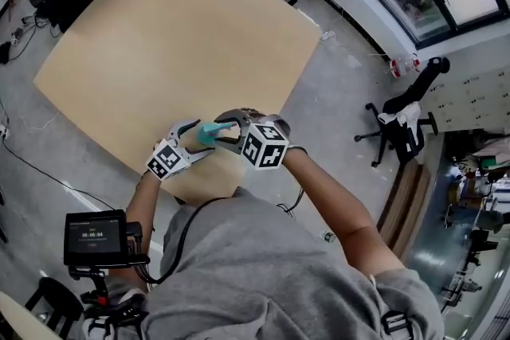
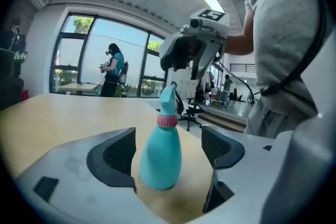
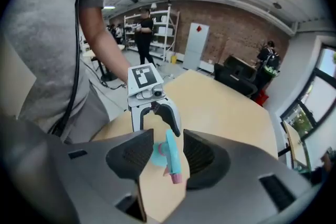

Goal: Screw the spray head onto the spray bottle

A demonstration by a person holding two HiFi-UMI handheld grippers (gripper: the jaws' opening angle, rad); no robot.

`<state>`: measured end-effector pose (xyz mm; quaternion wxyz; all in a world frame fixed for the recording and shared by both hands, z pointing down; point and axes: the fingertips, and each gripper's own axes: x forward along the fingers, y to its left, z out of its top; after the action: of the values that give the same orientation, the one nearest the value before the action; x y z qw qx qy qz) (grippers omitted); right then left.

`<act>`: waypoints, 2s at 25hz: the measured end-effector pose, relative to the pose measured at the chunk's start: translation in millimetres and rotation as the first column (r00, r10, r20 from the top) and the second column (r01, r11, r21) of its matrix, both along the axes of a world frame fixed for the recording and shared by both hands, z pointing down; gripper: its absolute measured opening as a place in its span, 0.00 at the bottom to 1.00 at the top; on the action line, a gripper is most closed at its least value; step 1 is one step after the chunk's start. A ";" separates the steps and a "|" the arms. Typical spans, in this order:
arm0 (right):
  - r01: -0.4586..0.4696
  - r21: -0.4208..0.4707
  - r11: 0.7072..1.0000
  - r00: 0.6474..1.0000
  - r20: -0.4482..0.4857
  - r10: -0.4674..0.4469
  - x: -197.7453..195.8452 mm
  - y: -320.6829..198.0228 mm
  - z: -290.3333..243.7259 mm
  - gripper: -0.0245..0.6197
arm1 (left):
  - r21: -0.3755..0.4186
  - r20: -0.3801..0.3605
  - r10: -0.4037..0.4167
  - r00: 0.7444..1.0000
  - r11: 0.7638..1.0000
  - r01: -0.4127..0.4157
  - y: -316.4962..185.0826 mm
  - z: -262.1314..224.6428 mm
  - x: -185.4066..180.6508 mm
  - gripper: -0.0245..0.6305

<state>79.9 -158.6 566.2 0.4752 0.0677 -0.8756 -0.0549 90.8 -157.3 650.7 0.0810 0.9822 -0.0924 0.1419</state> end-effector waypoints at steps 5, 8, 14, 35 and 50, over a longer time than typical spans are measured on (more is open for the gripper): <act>0.116 -0.052 0.992 0.976 -0.179 -0.123 5.3 9.3 44.1 0.29 | 0.060 0.052 0.070 0.996 0.996 -0.073 8.5 20.1 23.8 0.63; 0.129 -0.089 0.988 0.965 -0.216 -0.146 3.8 -8.6 76.7 0.29 | 0.061 0.065 0.109 0.992 0.992 -0.113 -7.7 49.0 35.7 0.63; 0.225 -0.119 0.967 0.924 -0.290 -0.250 -2.8 5.6 91.6 0.25 | 0.055 0.076 0.143 0.987 0.988 -0.148 0.7 60.9 48.2 0.62; -0.637 -0.304 0.709 0.762 -0.108 0.639 12.6 -4.7 81.6 0.31 | -0.012 0.051 -0.485 0.873 0.874 0.486 -39.2 52.7 51.3 0.58; 0.738 -0.085 0.670 0.567 -0.462 -0.682 20.5 7.3 34.8 0.39 | -0.016 0.000 -0.004 1.000 1.000 0.004 -17.7 58.5 63.9 0.58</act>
<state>100.5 -151.4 601.0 0.5992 -0.2771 -0.6855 -0.3069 154.8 -175.0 709.2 0.0890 0.9814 -0.0933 0.1423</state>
